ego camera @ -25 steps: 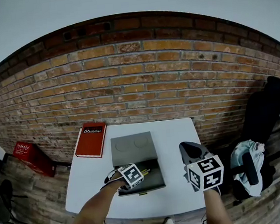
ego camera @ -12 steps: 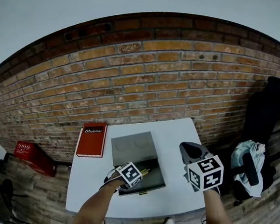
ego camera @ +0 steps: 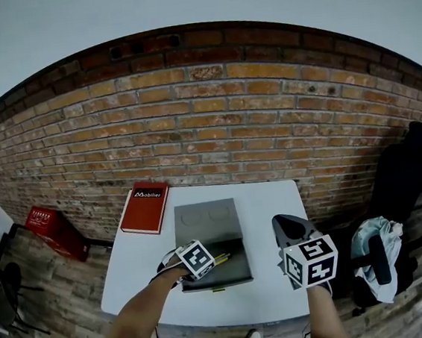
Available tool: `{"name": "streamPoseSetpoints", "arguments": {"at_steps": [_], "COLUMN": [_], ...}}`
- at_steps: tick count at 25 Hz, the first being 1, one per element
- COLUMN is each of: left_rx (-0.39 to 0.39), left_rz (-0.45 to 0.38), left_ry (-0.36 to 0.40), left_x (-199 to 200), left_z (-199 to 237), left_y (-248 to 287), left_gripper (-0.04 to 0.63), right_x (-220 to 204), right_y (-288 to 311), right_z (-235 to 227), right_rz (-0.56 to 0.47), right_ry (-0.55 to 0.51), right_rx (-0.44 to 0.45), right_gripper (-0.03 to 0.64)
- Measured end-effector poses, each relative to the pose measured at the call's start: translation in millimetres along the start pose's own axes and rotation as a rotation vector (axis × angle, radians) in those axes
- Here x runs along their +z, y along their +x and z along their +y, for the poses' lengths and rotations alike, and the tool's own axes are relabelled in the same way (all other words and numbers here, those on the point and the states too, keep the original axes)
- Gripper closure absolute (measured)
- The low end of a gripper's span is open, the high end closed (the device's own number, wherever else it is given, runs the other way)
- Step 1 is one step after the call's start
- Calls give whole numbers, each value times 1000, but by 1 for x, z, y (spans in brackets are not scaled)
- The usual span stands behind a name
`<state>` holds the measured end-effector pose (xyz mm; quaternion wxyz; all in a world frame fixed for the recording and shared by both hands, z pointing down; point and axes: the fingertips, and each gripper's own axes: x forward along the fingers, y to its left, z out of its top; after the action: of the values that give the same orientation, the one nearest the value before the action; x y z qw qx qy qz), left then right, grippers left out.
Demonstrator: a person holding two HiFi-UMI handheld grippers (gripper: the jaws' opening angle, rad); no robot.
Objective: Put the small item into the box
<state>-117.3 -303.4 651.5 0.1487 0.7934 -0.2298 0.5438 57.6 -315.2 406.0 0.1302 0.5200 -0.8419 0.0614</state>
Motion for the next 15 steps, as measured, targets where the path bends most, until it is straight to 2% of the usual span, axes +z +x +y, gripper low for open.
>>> {"name": "streamPoseSetpoints", "arguments": {"at_steps": [8,15], "left_rx": [61,123], "left_rz": [-50,-145], "left_ry": [-37,-86], "left_x": [0,11], "left_z": [12,27], "left_y": [-19,-45], "left_gripper": [453,479], "right_x": [1,3], "right_y": [2,8], "right_z": [10,17], "right_rz": [-2,-4], "right_ry": [-4,-6], "right_rx": [21,44], "right_gripper": [597,597]}}
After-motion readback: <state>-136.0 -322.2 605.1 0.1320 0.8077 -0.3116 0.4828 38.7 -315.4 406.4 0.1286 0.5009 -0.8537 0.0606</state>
